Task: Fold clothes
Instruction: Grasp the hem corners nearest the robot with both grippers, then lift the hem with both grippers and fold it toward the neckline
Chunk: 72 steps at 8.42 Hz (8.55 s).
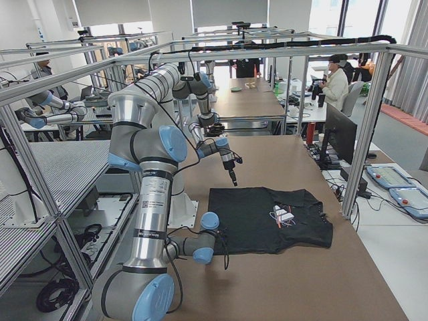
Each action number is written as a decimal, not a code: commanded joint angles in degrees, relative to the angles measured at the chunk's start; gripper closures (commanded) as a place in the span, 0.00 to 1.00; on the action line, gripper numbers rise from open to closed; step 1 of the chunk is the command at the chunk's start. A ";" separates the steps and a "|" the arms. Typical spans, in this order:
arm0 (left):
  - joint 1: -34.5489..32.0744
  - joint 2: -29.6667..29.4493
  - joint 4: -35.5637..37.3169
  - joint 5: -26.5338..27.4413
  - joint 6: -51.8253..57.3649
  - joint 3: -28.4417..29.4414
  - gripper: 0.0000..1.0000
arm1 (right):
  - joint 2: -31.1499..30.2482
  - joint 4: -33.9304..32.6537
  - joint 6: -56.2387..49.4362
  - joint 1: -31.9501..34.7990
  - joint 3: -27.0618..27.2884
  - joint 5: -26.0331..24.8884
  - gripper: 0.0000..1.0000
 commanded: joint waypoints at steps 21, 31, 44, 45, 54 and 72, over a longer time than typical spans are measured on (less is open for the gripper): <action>18.70 18.67 -17.29 14.65 -6.32 -3.06 0.06 | 4.00 0.70 -0.88 3.39 0.85 1.67 1.00; 19.69 13.40 -9.65 15.56 -6.50 -1.65 0.14 | 4.17 0.70 -0.88 3.39 0.76 1.67 1.00; 14.25 12.26 -19.60 -1.09 1.82 -7.10 1.00 | 1.90 8.21 0.08 15.58 4.80 21.91 1.00; 12.41 11.73 -22.36 -5.75 2.80 -8.15 1.00 | 0.23 10.87 0.17 20.22 6.02 28.06 1.00; 3.16 14.12 -32.15 -23.58 1.67 -11.44 1.00 | 5.22 35.85 24.21 25.89 2.21 42.90 1.00; -13.26 5.58 -27.42 -12.39 -4.31 4.24 1.00 | 13.31 23.92 2.55 30.46 -16.99 8.88 1.00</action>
